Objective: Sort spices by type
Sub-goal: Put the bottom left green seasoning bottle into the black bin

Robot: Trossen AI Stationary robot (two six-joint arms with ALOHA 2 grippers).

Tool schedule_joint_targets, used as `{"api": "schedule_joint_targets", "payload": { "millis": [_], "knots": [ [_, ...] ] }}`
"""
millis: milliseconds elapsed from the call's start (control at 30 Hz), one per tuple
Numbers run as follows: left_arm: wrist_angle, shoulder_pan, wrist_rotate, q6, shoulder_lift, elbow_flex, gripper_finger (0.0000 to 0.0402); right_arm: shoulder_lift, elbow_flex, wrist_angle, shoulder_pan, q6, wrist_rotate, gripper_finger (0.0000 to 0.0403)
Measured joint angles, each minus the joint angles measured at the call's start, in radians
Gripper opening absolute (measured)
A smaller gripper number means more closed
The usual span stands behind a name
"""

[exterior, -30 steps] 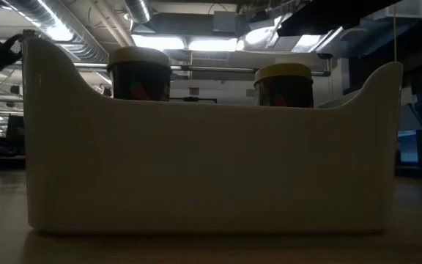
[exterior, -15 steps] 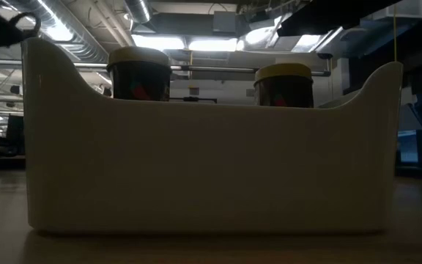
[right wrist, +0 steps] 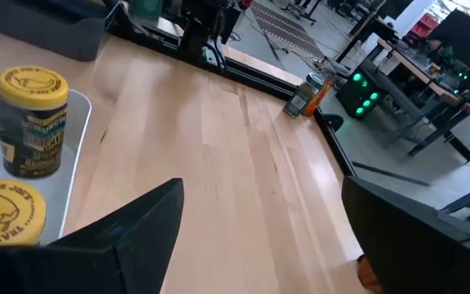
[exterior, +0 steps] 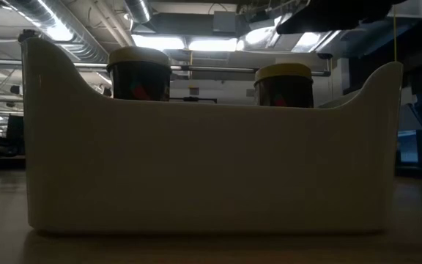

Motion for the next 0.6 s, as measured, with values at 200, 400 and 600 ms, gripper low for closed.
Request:
{"api": "schedule_joint_targets", "payload": {
  "millis": [200,400,600],
  "knots": [
    [0.002,0.0,0.111,-0.123,0.048,0.112,0.0192,0.0,0.0,-0.001,0.0,-0.056,0.001,0.0331],
    [0.027,-0.04,0.166,-0.292,0.071,0.156,0.0192,0.0,0.0,-0.001,0.0,-0.092,0.002,0.0331],
    [0.095,-0.142,0.172,-0.491,0.123,0.156,0.0192,0.0,0.0,0.0,0.0,-0.117,0.002,0.0331]
  ]
}}
